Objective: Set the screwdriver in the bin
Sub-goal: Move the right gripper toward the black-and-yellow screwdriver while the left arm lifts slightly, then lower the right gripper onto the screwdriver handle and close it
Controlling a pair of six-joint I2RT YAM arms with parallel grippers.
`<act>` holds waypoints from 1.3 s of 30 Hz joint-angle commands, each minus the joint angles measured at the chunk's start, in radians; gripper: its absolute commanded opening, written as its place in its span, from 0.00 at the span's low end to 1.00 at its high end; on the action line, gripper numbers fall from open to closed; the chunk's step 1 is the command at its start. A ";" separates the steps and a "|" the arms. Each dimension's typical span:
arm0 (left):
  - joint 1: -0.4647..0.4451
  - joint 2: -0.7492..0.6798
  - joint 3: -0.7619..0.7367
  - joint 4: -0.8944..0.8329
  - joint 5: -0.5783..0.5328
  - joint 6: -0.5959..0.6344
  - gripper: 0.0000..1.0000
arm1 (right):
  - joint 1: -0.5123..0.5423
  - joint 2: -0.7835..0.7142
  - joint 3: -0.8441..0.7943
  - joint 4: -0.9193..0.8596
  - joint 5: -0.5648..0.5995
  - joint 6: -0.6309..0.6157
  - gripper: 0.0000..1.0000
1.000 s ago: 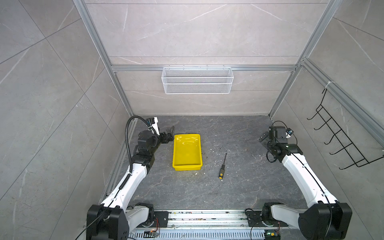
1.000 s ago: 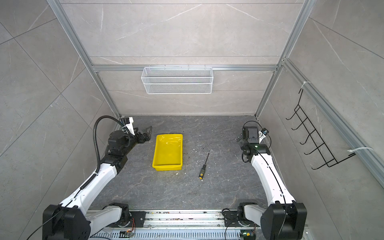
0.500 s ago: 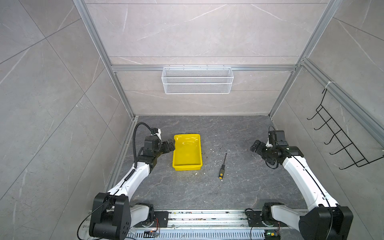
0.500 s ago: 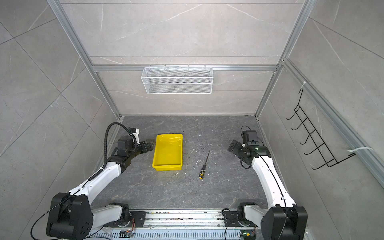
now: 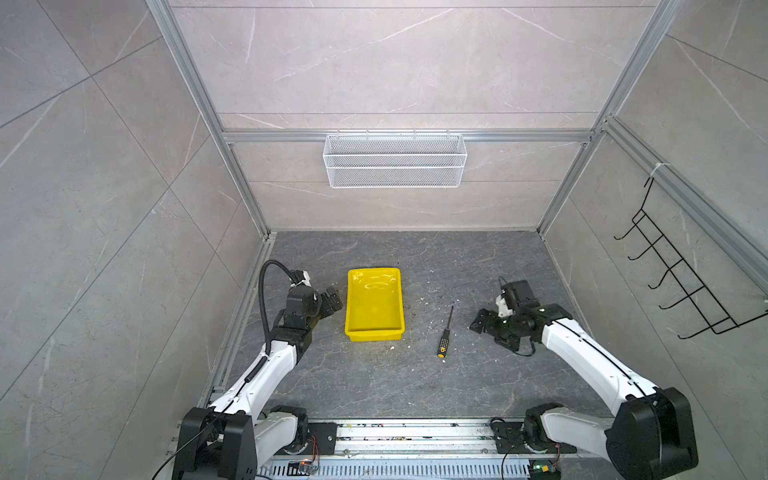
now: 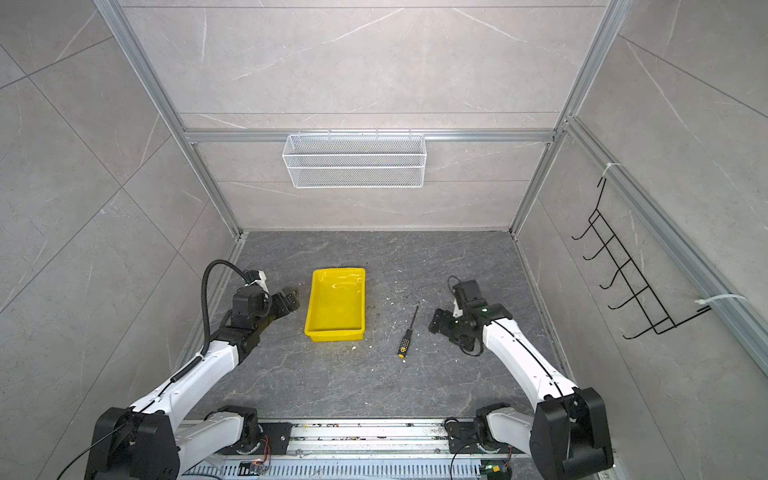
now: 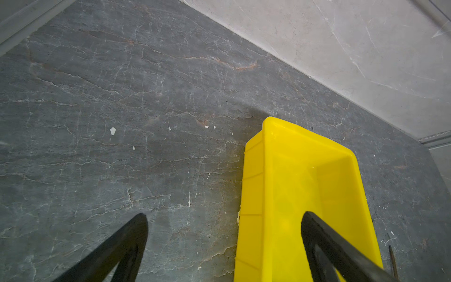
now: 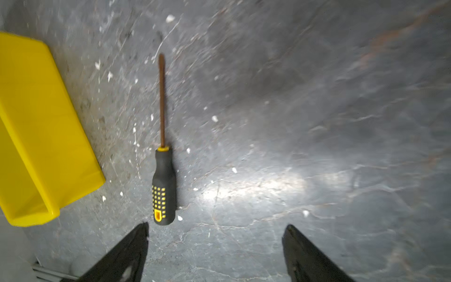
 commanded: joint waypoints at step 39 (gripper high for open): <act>0.014 0.028 -0.028 0.043 -0.098 -0.195 1.00 | 0.455 0.410 0.073 0.116 0.399 0.368 0.44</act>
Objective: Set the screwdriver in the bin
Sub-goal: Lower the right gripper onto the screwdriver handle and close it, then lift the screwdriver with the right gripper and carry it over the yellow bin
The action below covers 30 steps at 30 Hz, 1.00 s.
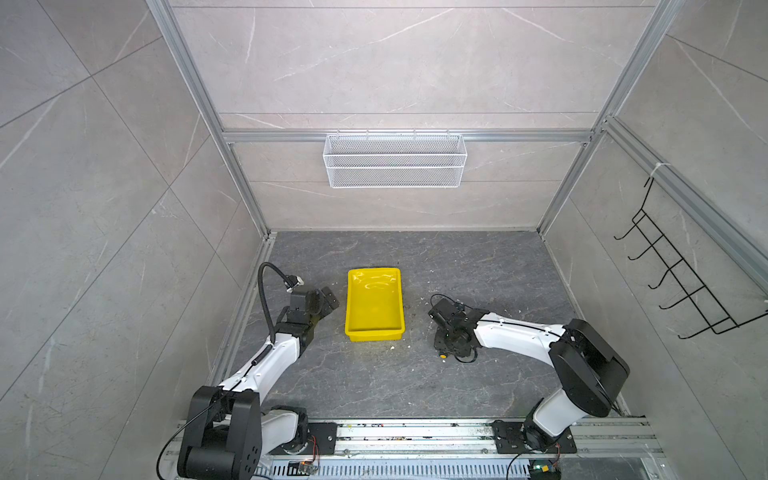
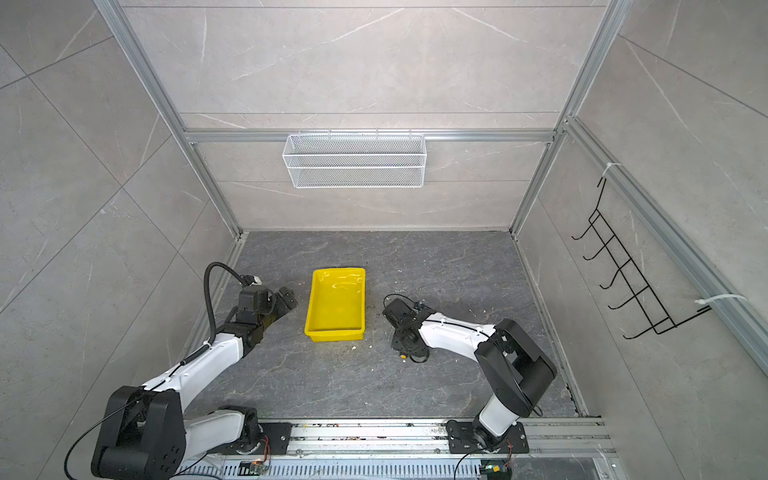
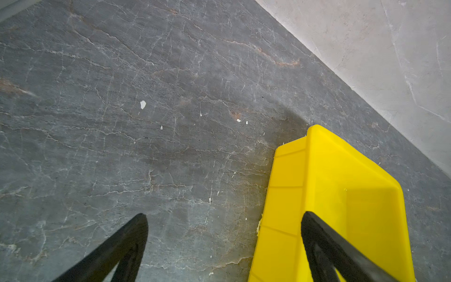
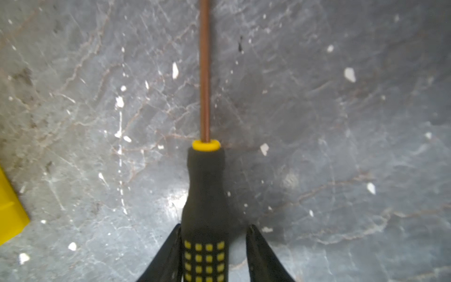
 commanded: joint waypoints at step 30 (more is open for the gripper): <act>0.011 0.055 -0.076 0.060 -0.113 -0.164 0.86 | 0.128 -0.014 0.378 -0.165 0.225 -0.141 0.19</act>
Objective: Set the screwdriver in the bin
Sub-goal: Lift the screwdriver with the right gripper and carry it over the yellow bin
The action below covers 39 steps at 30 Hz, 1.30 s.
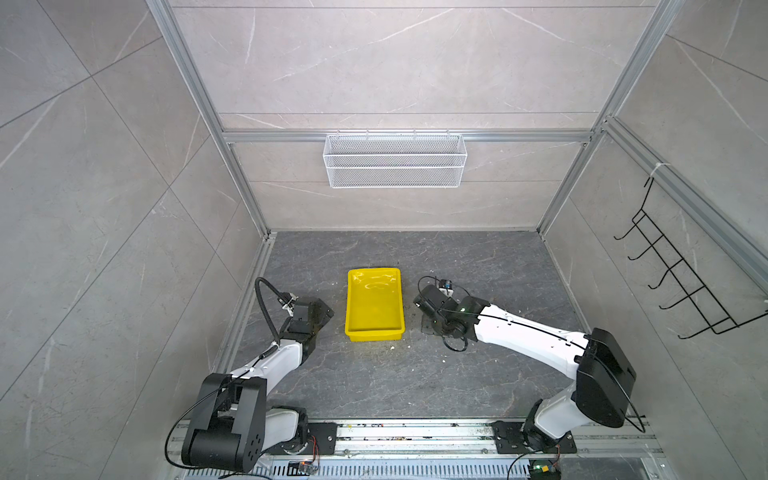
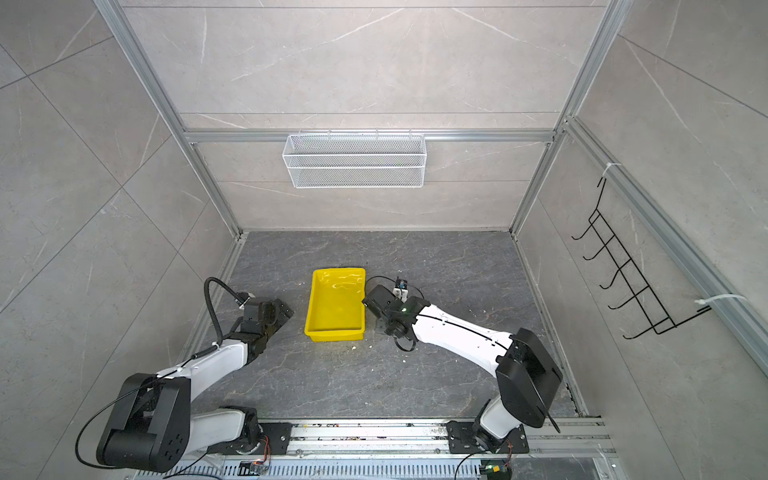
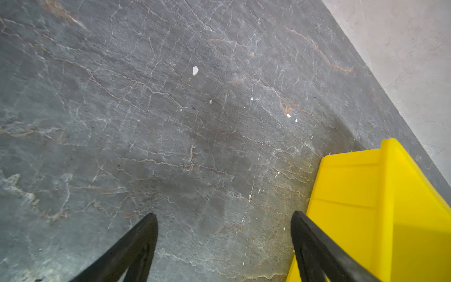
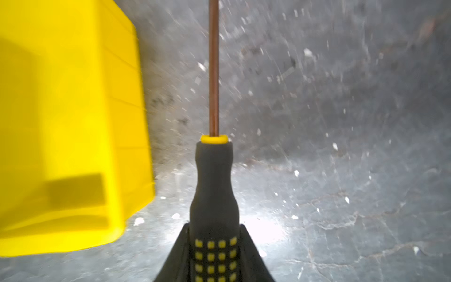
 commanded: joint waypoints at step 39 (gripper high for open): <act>0.005 -0.045 -0.010 0.022 -0.047 -0.074 0.89 | 0.051 0.977 1.142 -0.145 -0.334 0.039 0.39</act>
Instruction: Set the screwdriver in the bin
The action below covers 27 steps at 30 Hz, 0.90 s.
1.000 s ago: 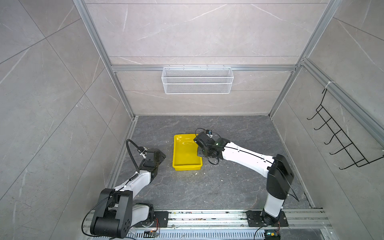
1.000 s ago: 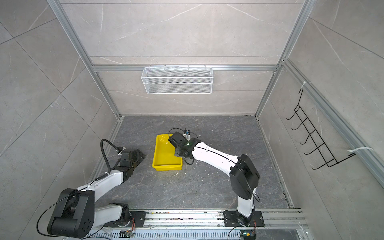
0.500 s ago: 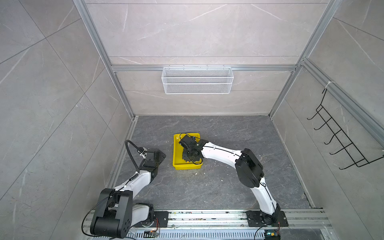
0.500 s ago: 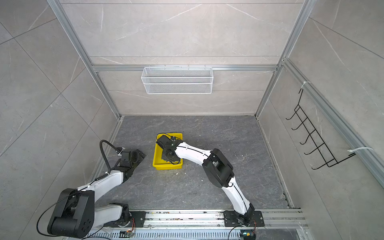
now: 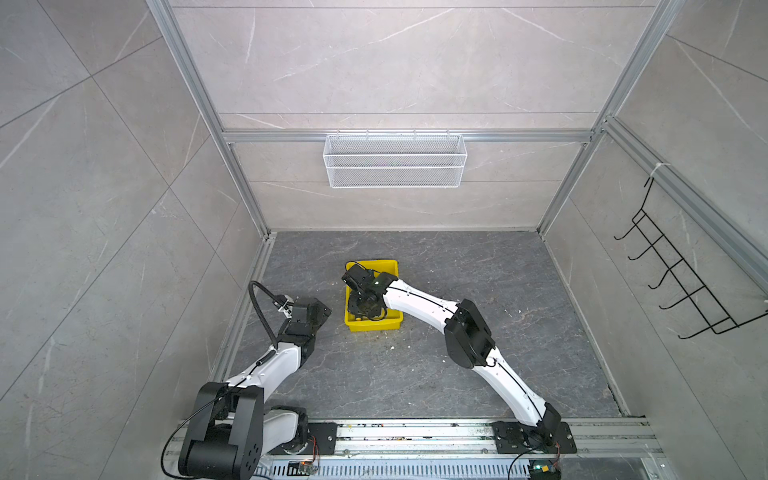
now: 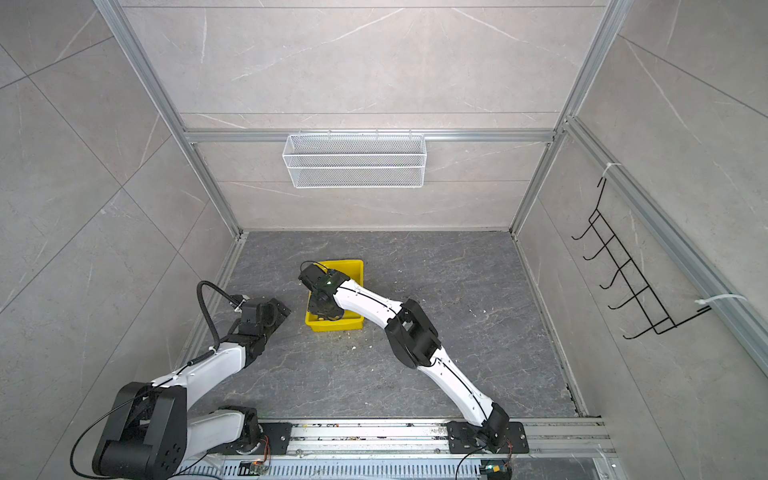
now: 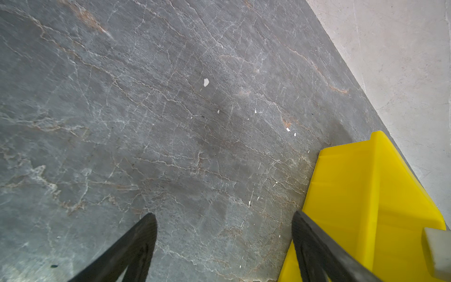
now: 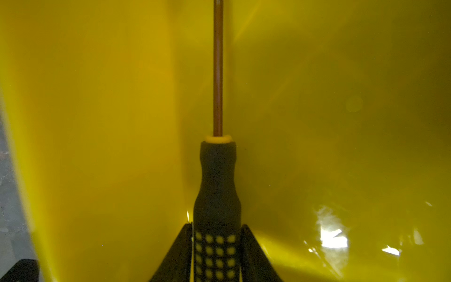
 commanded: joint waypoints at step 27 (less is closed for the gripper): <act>0.006 0.020 0.035 -0.015 -0.009 0.027 0.93 | -0.025 -1.161 -1.000 -0.026 0.498 -0.101 0.53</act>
